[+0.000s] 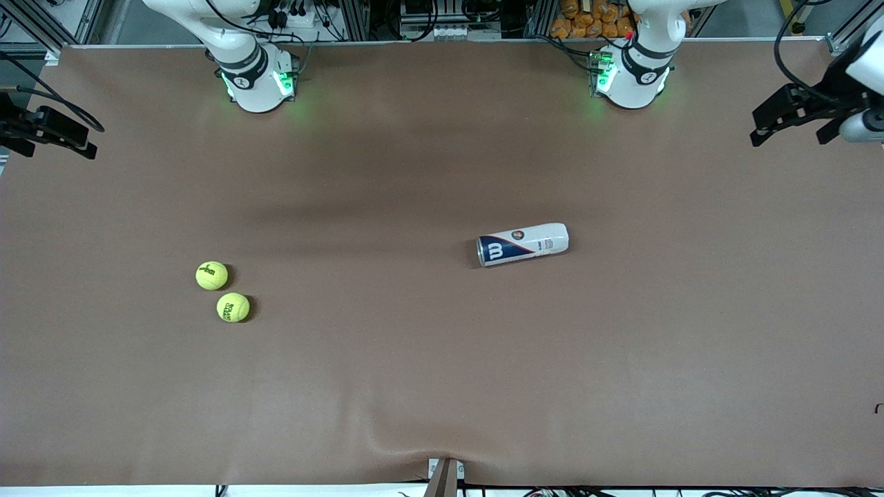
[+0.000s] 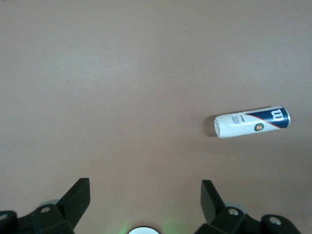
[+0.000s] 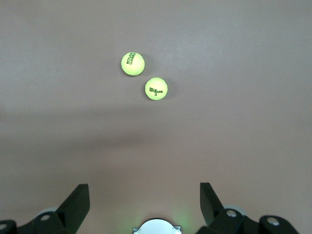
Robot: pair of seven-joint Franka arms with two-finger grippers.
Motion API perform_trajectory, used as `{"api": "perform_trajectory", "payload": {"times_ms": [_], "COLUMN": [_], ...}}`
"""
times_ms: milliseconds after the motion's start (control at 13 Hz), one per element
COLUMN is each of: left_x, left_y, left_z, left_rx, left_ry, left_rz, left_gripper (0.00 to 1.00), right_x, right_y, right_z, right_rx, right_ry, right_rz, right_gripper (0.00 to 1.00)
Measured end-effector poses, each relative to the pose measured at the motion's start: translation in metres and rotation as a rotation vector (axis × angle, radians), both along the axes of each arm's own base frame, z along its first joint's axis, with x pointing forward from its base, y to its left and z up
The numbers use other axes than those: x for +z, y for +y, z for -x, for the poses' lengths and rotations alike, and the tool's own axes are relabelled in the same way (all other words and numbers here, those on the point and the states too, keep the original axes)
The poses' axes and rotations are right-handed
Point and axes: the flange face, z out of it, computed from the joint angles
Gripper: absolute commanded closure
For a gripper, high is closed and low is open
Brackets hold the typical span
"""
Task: Insert tennis ball vertically with right arm
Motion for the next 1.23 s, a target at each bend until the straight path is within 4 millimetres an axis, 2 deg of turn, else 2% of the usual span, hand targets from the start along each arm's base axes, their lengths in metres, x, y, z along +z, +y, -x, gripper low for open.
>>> {"api": "perform_trajectory", "payload": {"times_ms": [386, 617, 925, 1079, 1234], "left_x": [-0.038, -0.071, -0.115, -0.146, -0.195], "left_y": [-0.078, -0.150, -0.255, -0.288, -0.315], "left_z": [-0.012, -0.013, 0.008, 0.012, 0.005], "left_rx": [-0.153, -0.293, -0.530, -0.603, -0.668], "left_ry": [0.062, 0.086, 0.097, 0.124, 0.151], "left_rz": [0.007, 0.018, -0.107, -0.131, -0.139], "left_gripper": [0.00, 0.00, 0.00, 0.00, 0.00], "right_x": [0.000, 0.000, 0.000, 0.000, 0.000], "right_y": [0.000, -0.001, -0.001, -0.001, -0.001], "right_z": [0.000, 0.000, 0.000, 0.000, 0.000], "right_rx": [0.000, -0.001, -0.002, -0.002, -0.002], "right_ry": [0.000, 0.001, 0.001, 0.001, 0.001], "right_rz": [0.000, 0.000, 0.000, 0.000, 0.000], "right_gripper": [0.00, 0.00, 0.00, 0.00, 0.00]}}
